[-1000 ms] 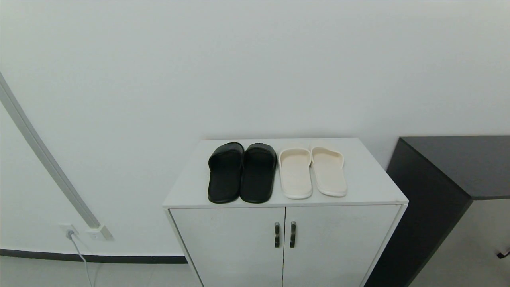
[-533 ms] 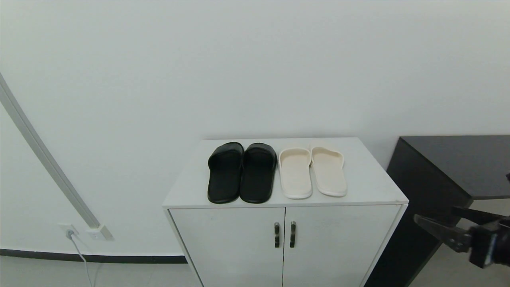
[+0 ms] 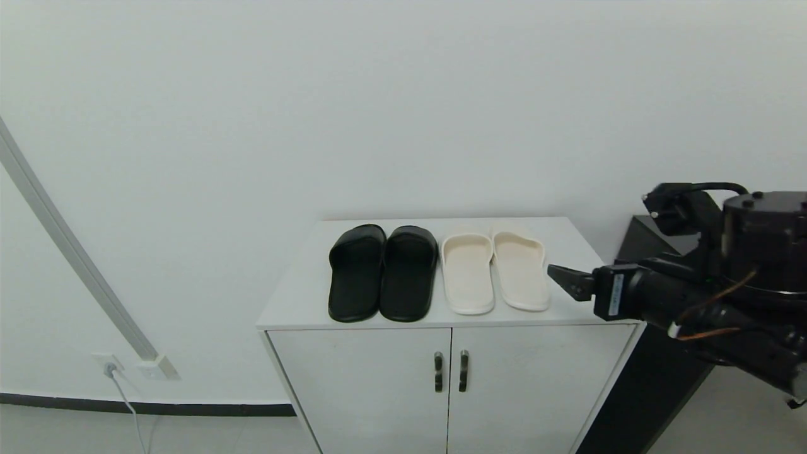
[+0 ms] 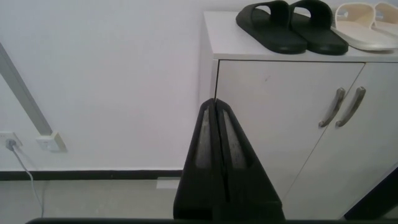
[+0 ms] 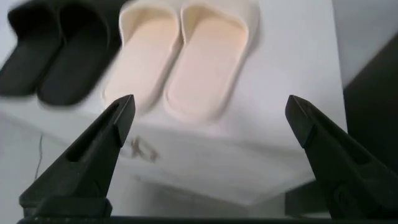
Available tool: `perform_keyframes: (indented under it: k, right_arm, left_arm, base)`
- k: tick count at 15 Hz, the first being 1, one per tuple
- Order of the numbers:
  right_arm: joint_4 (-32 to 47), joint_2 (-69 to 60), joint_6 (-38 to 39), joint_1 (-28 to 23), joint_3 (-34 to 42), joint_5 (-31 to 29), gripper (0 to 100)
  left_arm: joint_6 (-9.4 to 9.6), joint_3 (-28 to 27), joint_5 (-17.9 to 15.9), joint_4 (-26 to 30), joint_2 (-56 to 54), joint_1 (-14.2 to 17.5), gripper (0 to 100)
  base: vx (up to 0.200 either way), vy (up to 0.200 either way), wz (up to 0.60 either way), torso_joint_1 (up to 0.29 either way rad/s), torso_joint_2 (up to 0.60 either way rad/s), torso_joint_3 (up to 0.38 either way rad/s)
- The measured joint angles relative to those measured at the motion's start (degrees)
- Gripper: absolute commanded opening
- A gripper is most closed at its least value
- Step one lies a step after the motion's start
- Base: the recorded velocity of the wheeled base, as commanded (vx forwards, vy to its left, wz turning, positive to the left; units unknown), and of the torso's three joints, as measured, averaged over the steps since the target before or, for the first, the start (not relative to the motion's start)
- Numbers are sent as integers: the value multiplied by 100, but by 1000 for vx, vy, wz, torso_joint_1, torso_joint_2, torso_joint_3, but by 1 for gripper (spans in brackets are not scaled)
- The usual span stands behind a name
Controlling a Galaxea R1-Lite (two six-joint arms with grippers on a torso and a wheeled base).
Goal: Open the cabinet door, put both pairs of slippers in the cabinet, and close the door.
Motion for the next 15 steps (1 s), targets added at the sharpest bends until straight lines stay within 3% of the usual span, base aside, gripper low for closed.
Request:
perform_keyframes:
  k: [6,15]
  right_arm:
    - [6,1499,84,312,-1588,-1064,100]
    - [-5,3106,57,345,-2957,-1538,100]
  left_arm:
    - [0,0,-4,0,0,0,0]
    - [0,-2,-1,0,0,-2,0]
  base:
    - [0,0,0,0,0,0]
    - [0,0,0,0,0,0]
